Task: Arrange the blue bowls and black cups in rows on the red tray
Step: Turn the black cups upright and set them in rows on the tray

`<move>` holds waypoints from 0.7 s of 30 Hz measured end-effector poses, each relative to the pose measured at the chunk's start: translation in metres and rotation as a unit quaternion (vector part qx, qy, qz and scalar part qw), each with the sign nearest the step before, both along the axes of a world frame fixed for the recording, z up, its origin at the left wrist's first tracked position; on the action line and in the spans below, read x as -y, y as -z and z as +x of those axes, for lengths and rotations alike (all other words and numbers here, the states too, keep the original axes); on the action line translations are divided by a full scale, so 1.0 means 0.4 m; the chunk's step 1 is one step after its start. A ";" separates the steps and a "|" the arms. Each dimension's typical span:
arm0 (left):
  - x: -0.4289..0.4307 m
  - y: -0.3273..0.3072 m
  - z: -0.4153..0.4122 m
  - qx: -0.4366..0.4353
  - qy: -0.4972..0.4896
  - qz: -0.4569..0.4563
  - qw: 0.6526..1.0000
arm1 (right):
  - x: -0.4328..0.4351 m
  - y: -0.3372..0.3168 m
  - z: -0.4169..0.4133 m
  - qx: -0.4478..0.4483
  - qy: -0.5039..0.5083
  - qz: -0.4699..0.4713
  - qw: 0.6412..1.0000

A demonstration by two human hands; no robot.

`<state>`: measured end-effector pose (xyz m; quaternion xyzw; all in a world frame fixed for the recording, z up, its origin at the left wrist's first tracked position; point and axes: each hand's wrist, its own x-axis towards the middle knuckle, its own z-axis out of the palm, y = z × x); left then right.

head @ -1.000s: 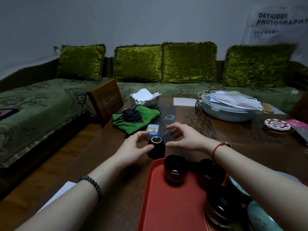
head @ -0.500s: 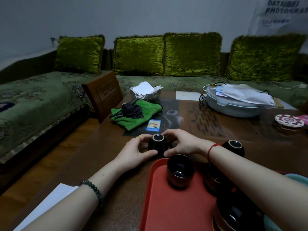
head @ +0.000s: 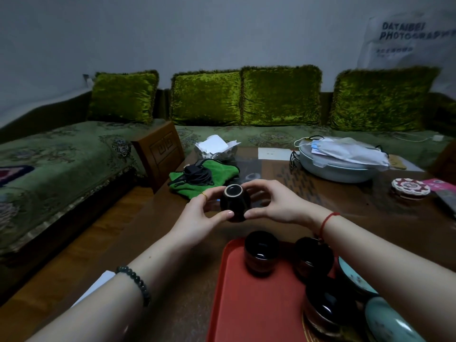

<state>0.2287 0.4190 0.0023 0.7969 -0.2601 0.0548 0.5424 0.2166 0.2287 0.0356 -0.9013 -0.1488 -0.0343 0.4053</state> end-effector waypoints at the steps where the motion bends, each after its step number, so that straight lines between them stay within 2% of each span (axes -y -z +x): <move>1: -0.001 -0.013 -0.013 0.002 0.006 -0.009 1.000 | 0.001 -0.013 -0.016 0.001 0.002 0.015 1.000; 8: -0.004 -0.091 -0.126 -0.015 0.058 -0.074 0.995 | 0.004 -0.079 -0.145 0.013 -0.002 0.098 0.995; 14: -0.012 -0.100 -0.228 -0.069 0.110 -0.112 0.985 | -0.004 -0.106 -0.259 0.030 -0.017 0.131 0.991; 21: -0.002 -0.050 -0.313 -0.139 0.096 -0.207 0.964 | -0.030 -0.074 -0.367 0.023 -0.011 0.178 0.984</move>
